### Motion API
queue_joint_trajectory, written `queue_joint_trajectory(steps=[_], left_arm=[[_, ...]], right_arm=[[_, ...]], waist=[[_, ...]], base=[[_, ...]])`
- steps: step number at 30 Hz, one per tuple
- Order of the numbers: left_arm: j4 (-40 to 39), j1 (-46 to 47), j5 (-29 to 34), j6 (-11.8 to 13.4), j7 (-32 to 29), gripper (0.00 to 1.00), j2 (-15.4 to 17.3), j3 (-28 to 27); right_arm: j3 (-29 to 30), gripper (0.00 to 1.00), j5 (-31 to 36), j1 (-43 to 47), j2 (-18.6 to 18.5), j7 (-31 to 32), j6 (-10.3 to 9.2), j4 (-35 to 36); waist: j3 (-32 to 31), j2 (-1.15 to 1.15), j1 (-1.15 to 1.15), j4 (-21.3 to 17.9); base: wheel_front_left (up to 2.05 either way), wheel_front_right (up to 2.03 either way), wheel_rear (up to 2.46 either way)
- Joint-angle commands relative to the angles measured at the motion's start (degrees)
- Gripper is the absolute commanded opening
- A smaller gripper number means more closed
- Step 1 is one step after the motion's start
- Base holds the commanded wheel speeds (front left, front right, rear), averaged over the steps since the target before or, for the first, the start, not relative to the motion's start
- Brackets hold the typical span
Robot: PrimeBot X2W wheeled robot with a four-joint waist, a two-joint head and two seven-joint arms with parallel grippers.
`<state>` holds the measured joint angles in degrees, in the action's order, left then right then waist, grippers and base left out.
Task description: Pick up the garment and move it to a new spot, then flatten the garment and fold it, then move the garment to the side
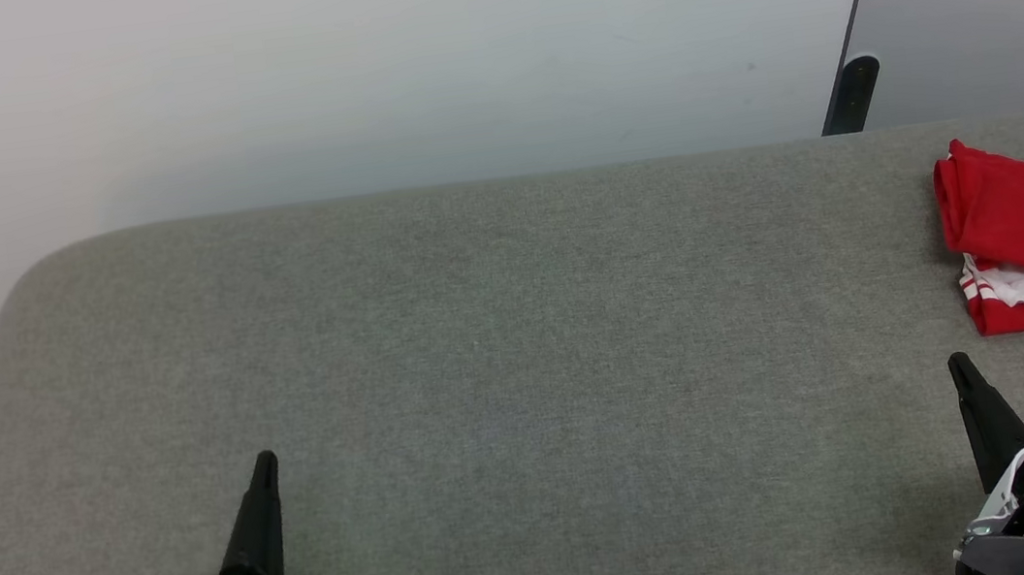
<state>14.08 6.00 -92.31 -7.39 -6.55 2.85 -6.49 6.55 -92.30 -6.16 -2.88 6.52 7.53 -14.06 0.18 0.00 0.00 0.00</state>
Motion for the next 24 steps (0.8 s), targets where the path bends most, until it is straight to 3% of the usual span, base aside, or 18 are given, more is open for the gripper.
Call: queue_joint_trajectory(steps=[1,24], left_arm=[[0.0,0.6,-0.2,-0.2,-0.2,0.0,-0.1,-0.1],[0.0,0.5,-0.2,-0.2,-0.2,0.0,-0.1,-0.1]], right_arm=[[0.1,0.0,-0.2,-0.2,0.1,0.1,-0.08,0.0],[0.1,0.0,-0.2,-0.2,0.1,0.1,-0.08,0.0]], waist=[[0.0,0.0,0.0,0.0],[0.0,0.0,0.0,0.0]], base=[[0.0,0.0,0.0],[0.0,0.0,0.0]])
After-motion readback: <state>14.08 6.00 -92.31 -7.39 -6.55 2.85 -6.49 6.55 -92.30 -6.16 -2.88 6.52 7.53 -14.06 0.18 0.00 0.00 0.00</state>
